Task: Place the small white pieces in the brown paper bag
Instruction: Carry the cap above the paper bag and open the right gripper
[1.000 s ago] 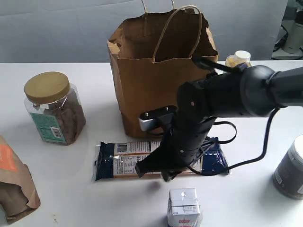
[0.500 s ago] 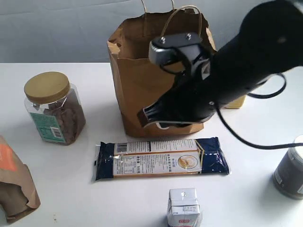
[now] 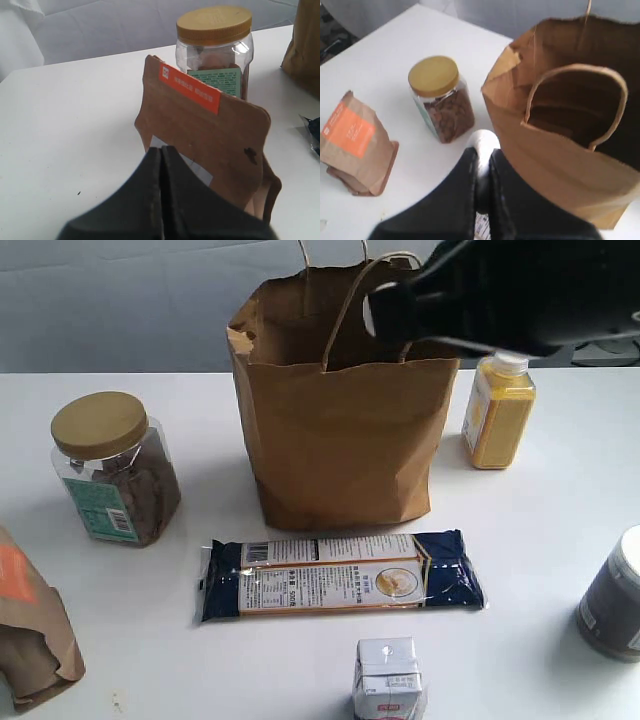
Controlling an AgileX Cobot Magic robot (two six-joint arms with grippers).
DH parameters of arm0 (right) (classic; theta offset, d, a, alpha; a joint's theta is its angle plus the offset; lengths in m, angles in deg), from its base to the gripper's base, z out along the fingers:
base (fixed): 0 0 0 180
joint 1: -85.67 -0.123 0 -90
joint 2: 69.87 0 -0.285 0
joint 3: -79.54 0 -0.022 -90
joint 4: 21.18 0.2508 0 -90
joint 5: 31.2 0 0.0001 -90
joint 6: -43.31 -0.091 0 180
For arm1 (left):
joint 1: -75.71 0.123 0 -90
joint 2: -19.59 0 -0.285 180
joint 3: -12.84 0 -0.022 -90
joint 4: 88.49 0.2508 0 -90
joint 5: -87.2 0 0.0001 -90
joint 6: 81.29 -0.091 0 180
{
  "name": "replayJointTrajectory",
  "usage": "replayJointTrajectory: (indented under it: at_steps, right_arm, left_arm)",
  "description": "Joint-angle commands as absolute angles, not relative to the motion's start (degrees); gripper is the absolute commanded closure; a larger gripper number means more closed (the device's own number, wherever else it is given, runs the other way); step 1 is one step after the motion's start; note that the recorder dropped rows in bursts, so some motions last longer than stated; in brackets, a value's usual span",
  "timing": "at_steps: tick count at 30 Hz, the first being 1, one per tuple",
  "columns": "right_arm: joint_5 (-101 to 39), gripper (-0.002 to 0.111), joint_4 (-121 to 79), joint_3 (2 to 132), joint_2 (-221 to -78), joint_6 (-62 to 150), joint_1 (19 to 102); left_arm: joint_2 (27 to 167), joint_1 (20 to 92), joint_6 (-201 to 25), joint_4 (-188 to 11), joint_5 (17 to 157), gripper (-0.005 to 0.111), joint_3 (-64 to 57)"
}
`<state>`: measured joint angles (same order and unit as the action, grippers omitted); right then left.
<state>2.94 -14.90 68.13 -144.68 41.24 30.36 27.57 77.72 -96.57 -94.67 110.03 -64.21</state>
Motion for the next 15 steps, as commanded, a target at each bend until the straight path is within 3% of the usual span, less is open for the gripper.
replayJointTrajectory:
  at_steps: [1, 7, 15]
  right_arm:
    - [-5.28, 0.108, -17.36, 68.15, -143.89, 41.64, 30.26]
    - [-27.42, 0.108, -20.12, 68.15, -148.52, 39.69, 33.34]
    - [-29.61, 0.108, -19.02, 68.42, -164.55, 38.01, 42.82]
  left_arm:
    - [27.38, 77.27, -96.44, -95.18, 109.66, 0.107, -64.38]
    - [27.38, 77.27, -96.44, -95.18, 109.66, 0.107, -64.38]
    - [27.38, 77.27, -96.44, -95.18, 109.66, 0.107, -64.38]
